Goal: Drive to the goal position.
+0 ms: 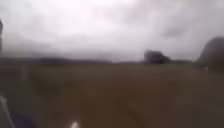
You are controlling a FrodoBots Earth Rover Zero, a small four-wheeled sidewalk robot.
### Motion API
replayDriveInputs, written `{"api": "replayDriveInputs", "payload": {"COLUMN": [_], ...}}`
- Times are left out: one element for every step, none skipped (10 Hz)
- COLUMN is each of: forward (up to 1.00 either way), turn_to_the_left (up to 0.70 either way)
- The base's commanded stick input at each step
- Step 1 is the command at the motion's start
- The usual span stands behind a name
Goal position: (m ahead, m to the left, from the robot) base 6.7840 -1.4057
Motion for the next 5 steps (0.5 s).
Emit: {"api": "replayDriveInputs", "payload": {"forward": [0.7,0.7,0.7,0.7,0.7], "turn_to_the_left": [0.0,0.0,0.0,0.0,0.0]}}
